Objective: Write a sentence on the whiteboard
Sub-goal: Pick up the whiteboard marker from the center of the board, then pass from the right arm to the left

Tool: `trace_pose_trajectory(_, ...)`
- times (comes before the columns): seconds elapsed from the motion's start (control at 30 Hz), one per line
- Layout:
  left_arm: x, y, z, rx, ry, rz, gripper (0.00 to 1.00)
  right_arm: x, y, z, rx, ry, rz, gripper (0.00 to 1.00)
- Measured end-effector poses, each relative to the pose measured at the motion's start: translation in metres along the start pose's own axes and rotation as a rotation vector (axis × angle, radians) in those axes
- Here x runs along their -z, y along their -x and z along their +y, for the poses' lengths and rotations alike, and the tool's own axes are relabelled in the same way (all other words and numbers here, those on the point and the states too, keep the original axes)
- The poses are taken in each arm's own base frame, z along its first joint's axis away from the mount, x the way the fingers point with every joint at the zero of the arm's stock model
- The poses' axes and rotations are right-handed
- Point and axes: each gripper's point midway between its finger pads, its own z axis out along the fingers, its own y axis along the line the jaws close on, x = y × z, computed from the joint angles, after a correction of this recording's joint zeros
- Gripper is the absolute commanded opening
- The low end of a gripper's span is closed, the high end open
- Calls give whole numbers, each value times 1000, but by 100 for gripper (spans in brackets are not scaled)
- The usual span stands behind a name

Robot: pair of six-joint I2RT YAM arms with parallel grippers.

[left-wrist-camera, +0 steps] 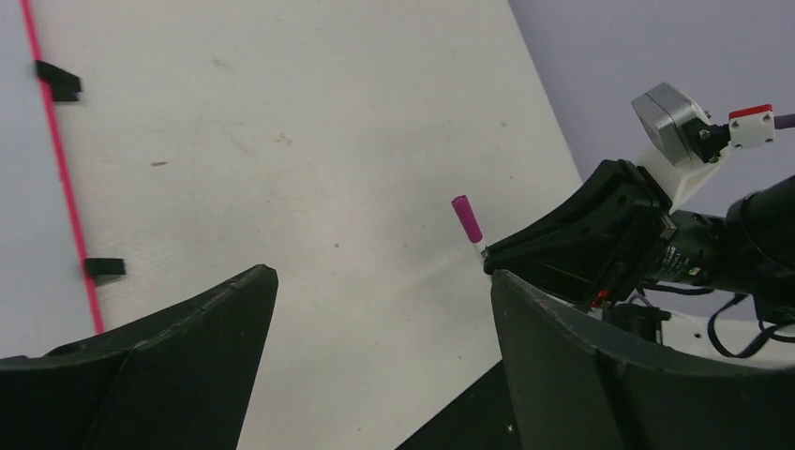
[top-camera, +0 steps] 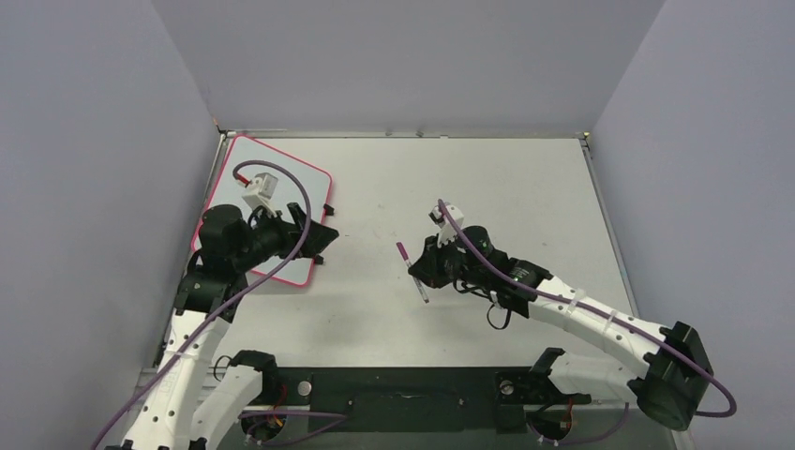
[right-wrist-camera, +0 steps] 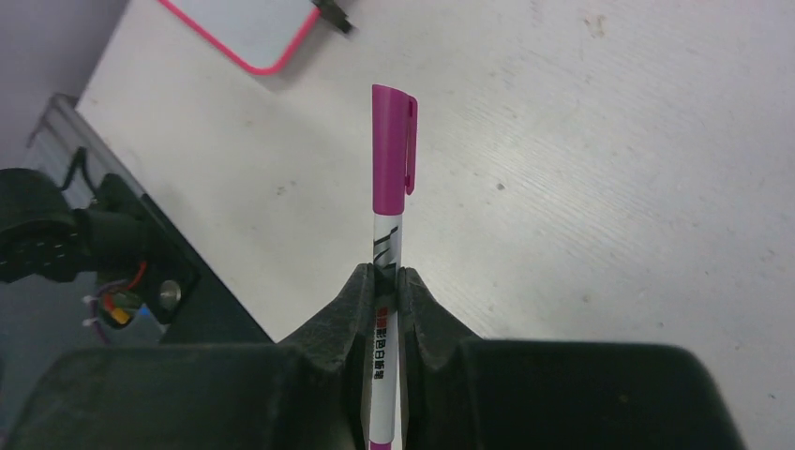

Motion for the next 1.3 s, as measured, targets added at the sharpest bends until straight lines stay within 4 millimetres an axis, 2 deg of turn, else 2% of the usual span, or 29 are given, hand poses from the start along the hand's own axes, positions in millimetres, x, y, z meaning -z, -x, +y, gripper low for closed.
trace_pose_trajectory(0.1, -2, -4, -24, 3, -93, 36, 82, 17, 19, 24, 29, 108, -60, 0)
trace_pose_trajectory(0.3, -10, -12, -64, 77, -275, 64, 82, 38, 33, 50, 62, 231, -98, 0)
trace_pose_trajectory(0.57, -36, -60, -99, 149, -394, 201, 82, 47, 45, 67, 76, 302, -122, 0)
trace_pose_trajectory(0.67, -43, -68, -110, 167, -420, 213, 80, 48, 46, 70, 77, 318, -123, 0)
trace_pose_trajectory(0.77, -48, -66, -115, 171, -433, 200, 77, 49, 46, 72, 77, 331, -122, 0)
trace_pose_trajectory(1.03, -58, -61, -117, 190, -421, 166, 60, 58, 51, 80, 83, 370, -146, 0)
trace_pose_trajectory(1.23, -61, -63, -118, 204, -425, 163, 42, 62, 54, 85, 83, 395, -159, 0)
trace_pose_trajectory(1.3, -61, -63, -120, 206, -434, 162, 32, 62, 54, 85, 82, 395, -157, 0)
